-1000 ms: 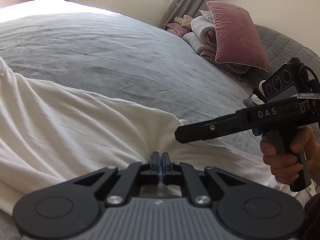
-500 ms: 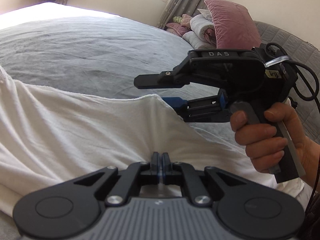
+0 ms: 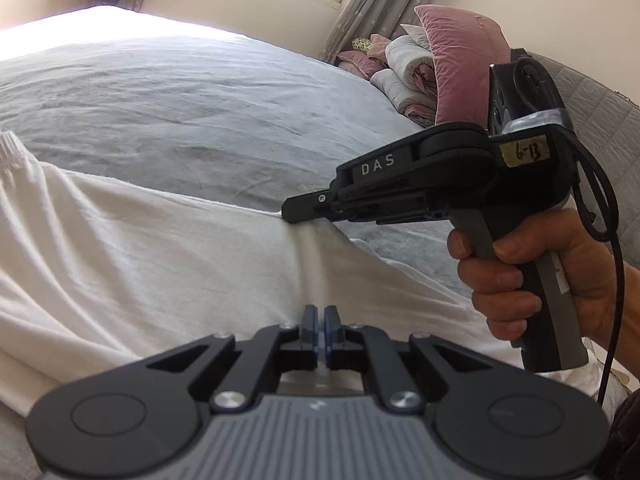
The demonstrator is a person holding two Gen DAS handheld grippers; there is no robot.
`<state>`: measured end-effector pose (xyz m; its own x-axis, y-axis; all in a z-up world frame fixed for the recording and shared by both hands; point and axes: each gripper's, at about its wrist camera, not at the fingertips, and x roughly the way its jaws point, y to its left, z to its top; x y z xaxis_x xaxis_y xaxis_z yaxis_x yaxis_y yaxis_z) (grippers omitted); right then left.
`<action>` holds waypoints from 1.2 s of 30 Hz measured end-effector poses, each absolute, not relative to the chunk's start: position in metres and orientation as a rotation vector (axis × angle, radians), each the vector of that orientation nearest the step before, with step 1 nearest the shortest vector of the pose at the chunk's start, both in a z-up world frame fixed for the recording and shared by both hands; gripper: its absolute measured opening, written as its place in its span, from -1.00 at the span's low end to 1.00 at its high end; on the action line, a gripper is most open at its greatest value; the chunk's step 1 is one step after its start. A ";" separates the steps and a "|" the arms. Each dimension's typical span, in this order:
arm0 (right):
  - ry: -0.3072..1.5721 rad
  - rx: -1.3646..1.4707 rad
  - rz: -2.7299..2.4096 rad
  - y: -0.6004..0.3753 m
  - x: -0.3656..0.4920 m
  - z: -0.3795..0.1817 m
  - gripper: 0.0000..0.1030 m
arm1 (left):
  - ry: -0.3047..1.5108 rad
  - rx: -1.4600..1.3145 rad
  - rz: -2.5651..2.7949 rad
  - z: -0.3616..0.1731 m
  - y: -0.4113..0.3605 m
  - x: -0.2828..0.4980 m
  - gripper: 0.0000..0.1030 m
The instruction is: Fold clothes
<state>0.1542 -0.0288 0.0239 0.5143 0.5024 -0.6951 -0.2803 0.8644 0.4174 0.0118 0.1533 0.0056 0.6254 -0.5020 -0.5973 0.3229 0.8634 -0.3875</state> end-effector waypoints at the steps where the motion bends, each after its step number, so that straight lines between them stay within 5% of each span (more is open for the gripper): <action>1: 0.917 0.240 0.479 -0.030 0.153 0.023 -0.90 | 0.761 -0.256 -0.477 0.006 0.153 0.012 -0.90; 10: 0.913 0.257 0.486 -0.052 0.136 0.039 -0.72 | 0.796 -0.220 -0.445 0.014 0.151 0.025 -0.89; 15: 0.879 0.283 0.457 -0.091 0.101 0.048 -0.40 | 0.800 -0.196 -0.416 0.018 0.150 0.030 -0.89; 17: 0.865 0.298 0.445 -0.109 0.083 0.050 -0.40 | 0.794 -0.164 -0.395 0.023 0.147 0.031 -0.85; 21: 0.827 0.260 0.428 -0.139 0.046 0.050 -0.40 | 0.775 -0.046 -0.352 0.030 0.136 0.038 -0.40; 36: 0.756 0.110 0.535 -0.170 0.007 0.032 -0.40 | 0.664 0.091 -0.420 0.017 0.127 0.069 -0.29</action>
